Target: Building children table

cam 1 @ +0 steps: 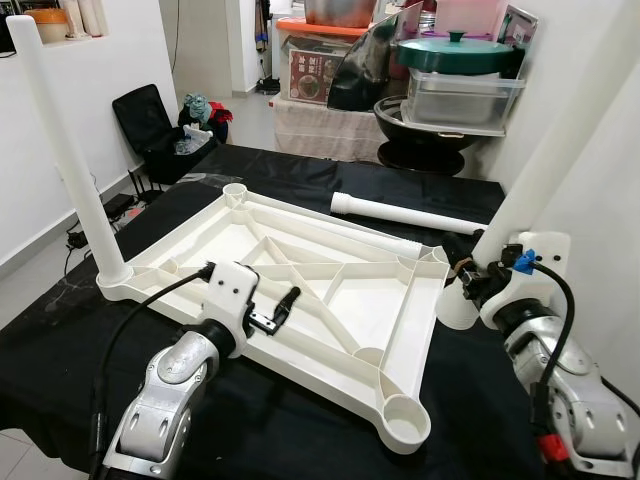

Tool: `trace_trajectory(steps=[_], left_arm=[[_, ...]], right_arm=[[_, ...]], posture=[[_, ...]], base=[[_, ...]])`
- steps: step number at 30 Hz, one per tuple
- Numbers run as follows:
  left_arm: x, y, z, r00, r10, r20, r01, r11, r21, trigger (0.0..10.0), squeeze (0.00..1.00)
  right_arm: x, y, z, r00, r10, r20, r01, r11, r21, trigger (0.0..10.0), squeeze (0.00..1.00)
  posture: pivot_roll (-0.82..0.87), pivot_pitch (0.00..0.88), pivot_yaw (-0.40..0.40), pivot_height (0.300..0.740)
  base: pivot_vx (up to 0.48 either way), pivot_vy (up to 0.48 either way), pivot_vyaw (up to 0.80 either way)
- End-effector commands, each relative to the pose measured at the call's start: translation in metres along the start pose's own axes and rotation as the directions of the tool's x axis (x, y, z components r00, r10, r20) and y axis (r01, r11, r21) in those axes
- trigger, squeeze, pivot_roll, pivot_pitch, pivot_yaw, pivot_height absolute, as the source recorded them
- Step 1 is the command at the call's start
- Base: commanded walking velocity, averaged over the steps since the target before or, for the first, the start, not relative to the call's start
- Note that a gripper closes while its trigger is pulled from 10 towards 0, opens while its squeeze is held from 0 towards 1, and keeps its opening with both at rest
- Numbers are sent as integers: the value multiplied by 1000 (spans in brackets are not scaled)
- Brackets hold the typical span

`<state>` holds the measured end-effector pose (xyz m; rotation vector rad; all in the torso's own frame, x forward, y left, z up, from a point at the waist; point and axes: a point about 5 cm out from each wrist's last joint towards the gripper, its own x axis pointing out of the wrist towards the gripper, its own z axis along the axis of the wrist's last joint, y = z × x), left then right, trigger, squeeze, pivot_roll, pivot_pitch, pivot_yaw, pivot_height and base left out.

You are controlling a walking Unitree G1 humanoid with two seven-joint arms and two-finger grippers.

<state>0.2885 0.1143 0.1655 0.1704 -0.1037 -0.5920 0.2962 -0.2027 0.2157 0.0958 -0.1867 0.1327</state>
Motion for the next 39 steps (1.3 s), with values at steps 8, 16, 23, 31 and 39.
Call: trace_trajectory(steps=[8,16,23,31,39], left_arm=[[11,-17,11,947,-321,31,315,940,131,10000,0],[20,-5,17,957,-291,14,280,932,232,10000,0],[23,4,21,981,-196,18,183,942,281,10000,0],[28,1,21,971,-235,48,216,943,252,10000,0],[38,4,20,969,-236,70,216,952,219,10000,0]], right_arm=[[31,70,27,965,239,111,-247,967,67,10000,0],[29,104,30,911,396,114,-405,912,62,10000,0],[24,112,15,907,416,62,-419,906,65,10000,0],[21,122,14,883,467,54,-469,881,66,10000,0],[16,135,17,853,517,70,-521,849,85,10000,0]], posture=[[23,0,-52,740],[25,0,-50,740],[27,0,-52,740],[18,0,-48,740],[14,0,-47,740]], base=[[0,0,0],[0,0,0],[0,0,0],[0,0,0],[0,0,0]])
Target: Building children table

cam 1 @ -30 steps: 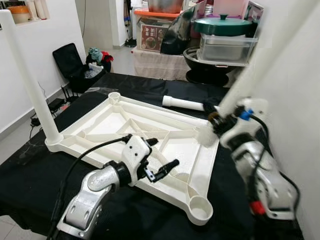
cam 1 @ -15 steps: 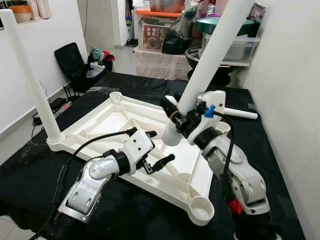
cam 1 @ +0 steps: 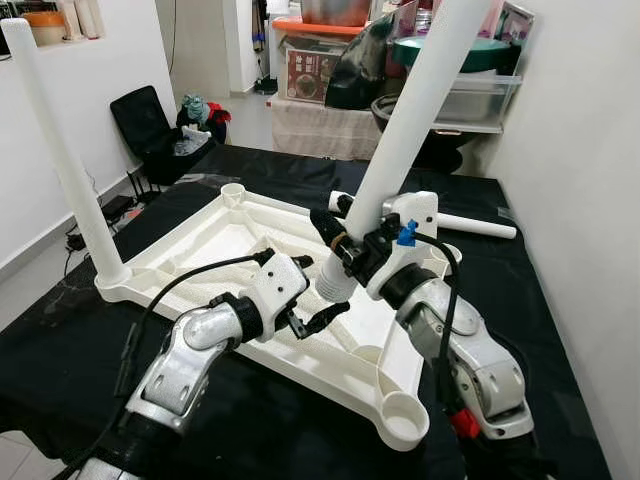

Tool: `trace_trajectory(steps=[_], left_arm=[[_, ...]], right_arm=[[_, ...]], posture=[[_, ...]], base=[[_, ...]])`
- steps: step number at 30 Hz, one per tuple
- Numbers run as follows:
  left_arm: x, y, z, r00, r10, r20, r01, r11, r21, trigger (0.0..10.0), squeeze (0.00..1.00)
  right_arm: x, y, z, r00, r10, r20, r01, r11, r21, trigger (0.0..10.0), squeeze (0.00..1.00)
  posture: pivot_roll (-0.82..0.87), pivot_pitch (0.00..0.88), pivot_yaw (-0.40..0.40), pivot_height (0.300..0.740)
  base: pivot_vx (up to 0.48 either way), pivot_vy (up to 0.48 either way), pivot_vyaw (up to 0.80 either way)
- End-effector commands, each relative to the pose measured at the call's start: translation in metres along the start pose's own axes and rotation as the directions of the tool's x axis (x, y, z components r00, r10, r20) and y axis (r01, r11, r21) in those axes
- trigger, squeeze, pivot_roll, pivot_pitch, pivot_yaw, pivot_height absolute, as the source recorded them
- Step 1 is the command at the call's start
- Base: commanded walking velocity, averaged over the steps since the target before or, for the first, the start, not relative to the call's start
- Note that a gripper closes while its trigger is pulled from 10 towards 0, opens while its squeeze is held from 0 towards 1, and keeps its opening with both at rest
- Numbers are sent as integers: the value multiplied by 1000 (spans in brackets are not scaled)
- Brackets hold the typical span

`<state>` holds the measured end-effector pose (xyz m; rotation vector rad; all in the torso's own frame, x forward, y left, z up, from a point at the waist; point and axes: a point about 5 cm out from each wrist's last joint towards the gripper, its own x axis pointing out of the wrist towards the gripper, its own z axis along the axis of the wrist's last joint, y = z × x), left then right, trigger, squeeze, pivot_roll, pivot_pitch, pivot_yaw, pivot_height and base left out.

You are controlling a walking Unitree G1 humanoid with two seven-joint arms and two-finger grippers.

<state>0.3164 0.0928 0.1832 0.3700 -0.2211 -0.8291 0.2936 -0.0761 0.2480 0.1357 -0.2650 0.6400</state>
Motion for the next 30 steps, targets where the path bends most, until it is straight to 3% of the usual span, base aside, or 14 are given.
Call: trace_trajectory(steps=[1,13,14,15,16,17,30], left_arm=[[3,4,3,1000,6,27,-6,1000,-3,10000,0],[10,2,7,998,-21,66,20,1000,14,10000,0],[10,2,7,997,-24,70,23,1000,15,8196,0],[10,2,7,996,-28,79,27,1000,13,2941,0],[10,2,7,996,-28,79,27,1000,13,2941,0],[11,2,8,996,-31,88,30,999,13,0,0],[12,0,12,989,-31,144,29,1000,11,0,0]], right_arm=[[0,10,-2,998,58,-14,-57,998,21,10000,0],[-1,17,-7,995,91,-37,-90,995,33,10000,0],[0,17,-8,995,91,-40,-89,995,33,10000,0],[0,17,-8,995,90,-43,-88,996,33,10000,0],[0,17,-8,995,90,-43,-88,996,33,10000,0],[0,16,-9,995,89,-45,-88,996,33,10000,0],[1,15,-8,996,77,-44,-75,996,44,10000,0]], posture=[[9,0,-44,740],[8,0,-48,740],[8,0,-49,740],[8,0,-50,740],[8,0,-50,740],[9,0,-52,740],[8,0,-54,740]], base=[[0,0,0],[0,0,0],[0,0,0],[0,0,0],[0,0,0],[0,0,0],[0,0,0]])
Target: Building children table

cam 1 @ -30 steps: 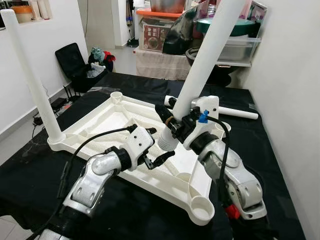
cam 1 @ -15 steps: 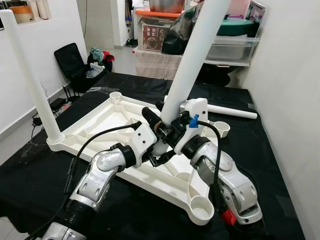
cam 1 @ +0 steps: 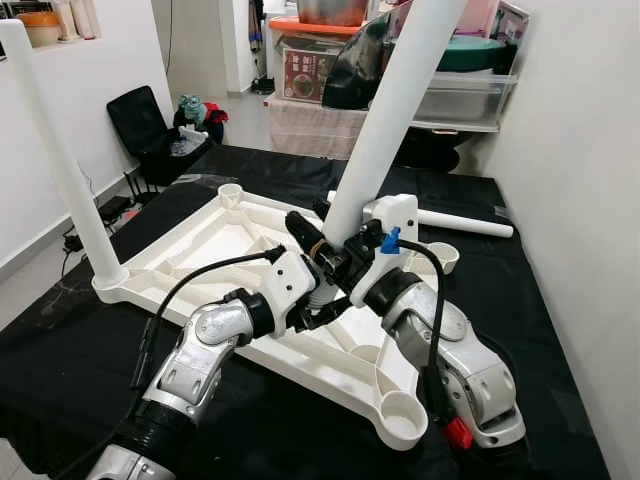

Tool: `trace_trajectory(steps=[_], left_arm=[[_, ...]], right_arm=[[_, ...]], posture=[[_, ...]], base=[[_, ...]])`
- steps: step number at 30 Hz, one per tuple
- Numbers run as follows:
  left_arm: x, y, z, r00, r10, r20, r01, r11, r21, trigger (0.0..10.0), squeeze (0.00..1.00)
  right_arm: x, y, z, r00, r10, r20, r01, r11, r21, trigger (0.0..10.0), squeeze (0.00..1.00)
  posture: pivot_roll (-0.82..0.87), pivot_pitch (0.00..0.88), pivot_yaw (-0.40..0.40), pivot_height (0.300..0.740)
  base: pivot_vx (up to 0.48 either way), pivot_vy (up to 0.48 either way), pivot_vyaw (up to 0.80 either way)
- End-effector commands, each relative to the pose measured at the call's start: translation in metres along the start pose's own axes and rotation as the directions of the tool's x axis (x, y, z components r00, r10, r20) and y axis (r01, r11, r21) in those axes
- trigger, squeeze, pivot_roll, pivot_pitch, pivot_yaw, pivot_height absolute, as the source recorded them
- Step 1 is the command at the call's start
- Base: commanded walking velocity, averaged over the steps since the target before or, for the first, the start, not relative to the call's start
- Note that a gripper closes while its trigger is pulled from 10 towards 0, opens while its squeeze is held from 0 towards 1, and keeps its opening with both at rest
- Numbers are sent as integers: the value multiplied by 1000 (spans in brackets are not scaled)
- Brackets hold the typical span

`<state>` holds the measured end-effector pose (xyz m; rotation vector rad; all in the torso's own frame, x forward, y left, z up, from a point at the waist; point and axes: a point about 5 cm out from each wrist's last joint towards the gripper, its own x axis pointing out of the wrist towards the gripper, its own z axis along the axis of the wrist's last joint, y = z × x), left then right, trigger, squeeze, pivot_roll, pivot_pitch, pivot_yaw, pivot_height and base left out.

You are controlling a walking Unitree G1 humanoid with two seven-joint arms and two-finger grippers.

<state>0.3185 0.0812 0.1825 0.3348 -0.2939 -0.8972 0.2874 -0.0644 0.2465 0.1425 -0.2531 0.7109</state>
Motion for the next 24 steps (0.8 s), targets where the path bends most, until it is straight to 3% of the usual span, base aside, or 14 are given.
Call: trace_trajectory(steps=[1,2,3,9,10,24], left_arm=[[3,6,10,998,19,53,-20,1000,16,0,0],[3,6,10,998,19,53,-20,1000,16,0,0],[4,6,9,999,22,44,-23,1000,19,10000,0],[4,6,8,999,27,35,-28,999,25,10000,0],[2,6,6,999,19,33,-21,999,33,10000,0],[-6,-5,-5,999,-50,-10,50,998,45,10000,0]], right_arm=[[0,2,-6,999,9,-34,-8,1000,24,10000,0],[0,2,-6,999,9,-34,-8,1000,24,10000,0],[0,2,-6,999,5,-32,-4,1000,31,10000,1000],[0,1,-4,1000,4,-19,-3,999,49,10000,1000],[0,-2,1,1000,-5,1,5,998,56,10000,0],[4,-15,27,995,-40,96,30,994,101,10000,0]], posture=[[8,0,-54,740],[8,0,-54,740],[9,0,-54,740],[8,0,-54,740],[9,0,-55,740],[12,0,-54,740]], base=[[0,0,0],[0,0,0],[0,0,0],[0,0,0],[0,0,0],[0,0,0]])
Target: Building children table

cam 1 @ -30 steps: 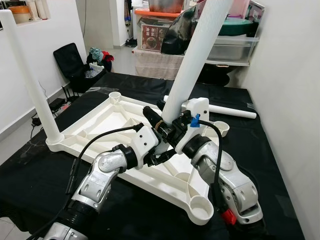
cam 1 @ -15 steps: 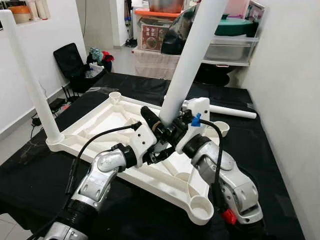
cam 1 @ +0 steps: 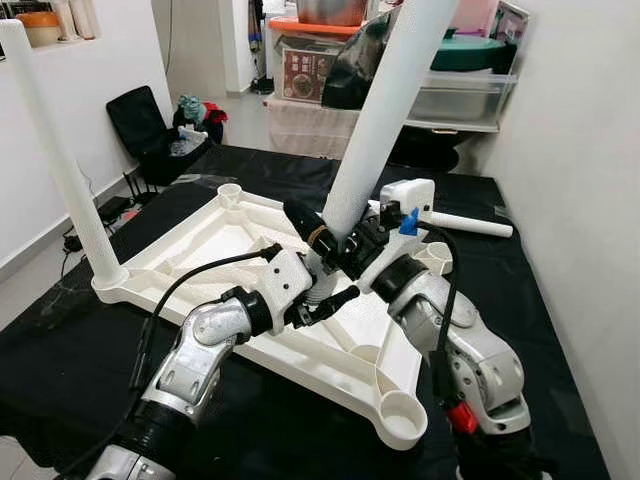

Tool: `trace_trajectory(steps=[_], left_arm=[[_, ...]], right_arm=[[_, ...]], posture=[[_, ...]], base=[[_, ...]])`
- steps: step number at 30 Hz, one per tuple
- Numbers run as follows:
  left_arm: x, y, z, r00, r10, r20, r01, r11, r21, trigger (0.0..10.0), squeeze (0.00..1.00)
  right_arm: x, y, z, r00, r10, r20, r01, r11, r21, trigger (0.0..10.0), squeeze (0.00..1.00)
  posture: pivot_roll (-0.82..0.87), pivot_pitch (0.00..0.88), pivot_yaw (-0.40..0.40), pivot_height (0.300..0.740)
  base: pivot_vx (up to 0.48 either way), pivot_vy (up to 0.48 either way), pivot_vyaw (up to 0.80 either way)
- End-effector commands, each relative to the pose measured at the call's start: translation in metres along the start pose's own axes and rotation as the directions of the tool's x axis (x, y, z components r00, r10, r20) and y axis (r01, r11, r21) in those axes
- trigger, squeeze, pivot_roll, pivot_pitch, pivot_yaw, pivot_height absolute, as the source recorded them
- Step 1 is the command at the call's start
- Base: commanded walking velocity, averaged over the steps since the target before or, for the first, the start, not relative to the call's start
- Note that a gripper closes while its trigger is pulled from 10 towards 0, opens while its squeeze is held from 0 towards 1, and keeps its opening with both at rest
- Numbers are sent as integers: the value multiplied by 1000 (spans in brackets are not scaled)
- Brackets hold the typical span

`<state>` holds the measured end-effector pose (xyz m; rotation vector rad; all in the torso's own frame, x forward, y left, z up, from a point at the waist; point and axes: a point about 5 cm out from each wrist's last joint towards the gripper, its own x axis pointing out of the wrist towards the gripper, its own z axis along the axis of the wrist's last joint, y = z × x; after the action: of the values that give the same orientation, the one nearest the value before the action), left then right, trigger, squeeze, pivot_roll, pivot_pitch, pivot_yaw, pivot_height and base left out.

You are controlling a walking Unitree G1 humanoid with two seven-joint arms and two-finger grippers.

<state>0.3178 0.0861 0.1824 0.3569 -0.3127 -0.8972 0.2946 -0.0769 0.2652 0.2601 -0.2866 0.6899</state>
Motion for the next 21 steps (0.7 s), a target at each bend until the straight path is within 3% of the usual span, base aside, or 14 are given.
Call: trace_trajectory(steps=[1,9,10,11,21], left_arm=[[-1,-7,-4,999,-48,-16,49,999,18,10000,0],[-2,-8,-6,998,-58,-17,58,998,22,10000,0],[-2,-8,-6,998,-59,-17,59,998,22,10000,0],[-2,-8,-6,998,-60,-17,61,998,22,10000,0],[-1,-9,-6,998,-67,-13,67,997,25,10000,0]], right_arm=[[2,-1,7,1000,-5,26,5,1000,7,10000,0],[3,-3,10,999,-12,40,11,1000,16,9765,0],[3,-3,10,999,-11,43,10,1000,17,2353,0],[2,-2,12,998,0,59,-2,1000,22,0,0],[0,1,12,997,16,74,-19,999,42,0,0]], posture=[[12,0,-54,740],[13,0,-53,740],[12,0,-52,740],[12,0,-52,740],[11,0,-51,740]], base=[[0,0,0],[0,0,0],[0,0,0],[0,0,0],[0,0,0]])
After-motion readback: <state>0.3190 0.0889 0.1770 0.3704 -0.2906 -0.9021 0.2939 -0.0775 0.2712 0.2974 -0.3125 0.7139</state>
